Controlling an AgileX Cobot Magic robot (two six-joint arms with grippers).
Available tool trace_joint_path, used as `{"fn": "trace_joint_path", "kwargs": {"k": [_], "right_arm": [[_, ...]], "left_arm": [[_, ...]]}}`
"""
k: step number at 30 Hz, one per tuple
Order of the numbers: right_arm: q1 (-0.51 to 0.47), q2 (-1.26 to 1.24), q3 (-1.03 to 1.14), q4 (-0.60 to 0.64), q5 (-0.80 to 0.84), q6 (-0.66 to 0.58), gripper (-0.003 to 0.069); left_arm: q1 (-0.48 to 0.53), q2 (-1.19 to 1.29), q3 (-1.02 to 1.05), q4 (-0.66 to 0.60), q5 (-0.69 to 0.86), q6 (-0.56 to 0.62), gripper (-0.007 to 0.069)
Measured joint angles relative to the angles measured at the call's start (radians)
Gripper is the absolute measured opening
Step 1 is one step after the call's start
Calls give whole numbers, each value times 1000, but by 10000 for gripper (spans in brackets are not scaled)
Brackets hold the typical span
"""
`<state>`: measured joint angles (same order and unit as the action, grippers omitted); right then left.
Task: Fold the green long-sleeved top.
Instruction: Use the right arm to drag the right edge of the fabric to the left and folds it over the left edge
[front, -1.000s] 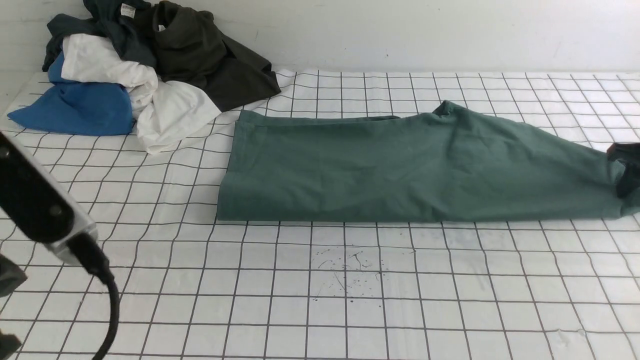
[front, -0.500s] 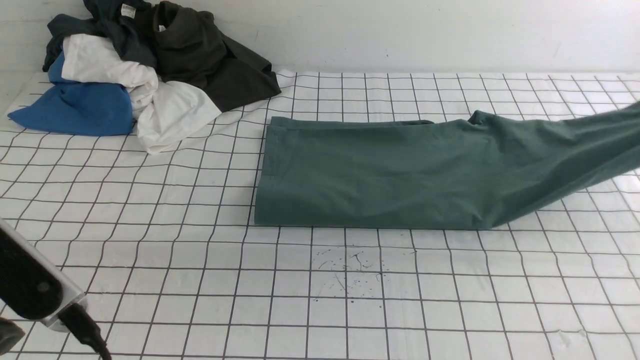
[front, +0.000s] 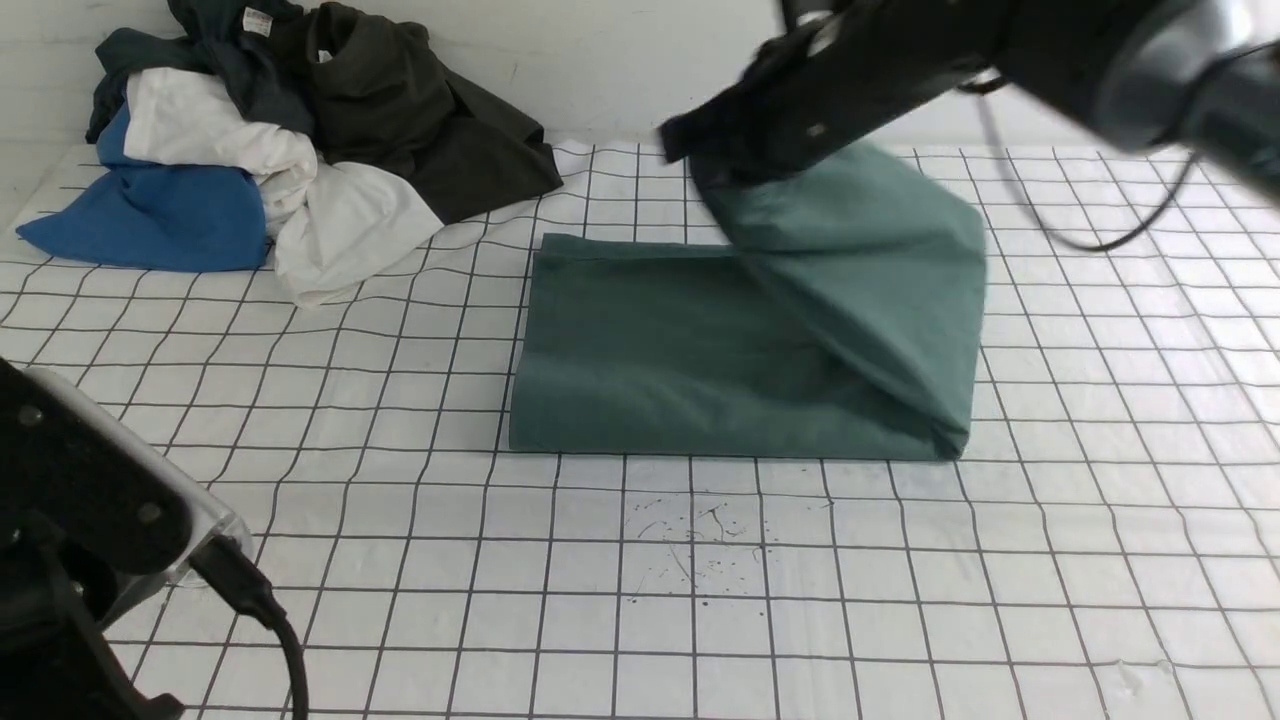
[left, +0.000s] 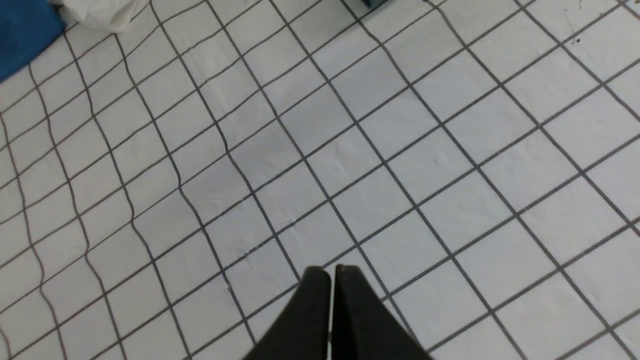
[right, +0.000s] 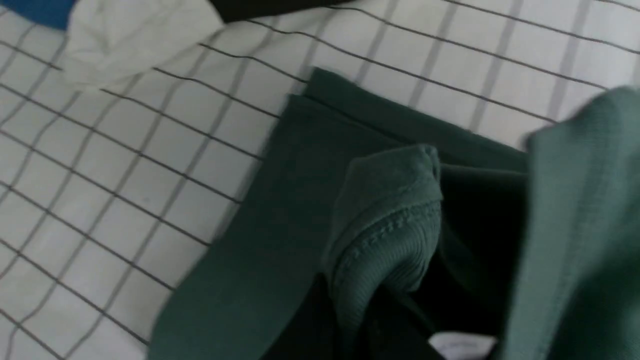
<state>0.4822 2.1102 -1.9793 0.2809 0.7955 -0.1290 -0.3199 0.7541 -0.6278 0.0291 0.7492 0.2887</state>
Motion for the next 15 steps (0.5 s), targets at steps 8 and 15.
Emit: {"fn": "trace_joint_path", "kwargs": {"k": [8,15], "right_arm": [[173,218,1,24,-183,-9,18],[174,232,-98,13,-138,-25,238]], "left_arm": [[0,0,32,-2,-46,0,-7],[0,0,32,-4,-62,0,-7]]}}
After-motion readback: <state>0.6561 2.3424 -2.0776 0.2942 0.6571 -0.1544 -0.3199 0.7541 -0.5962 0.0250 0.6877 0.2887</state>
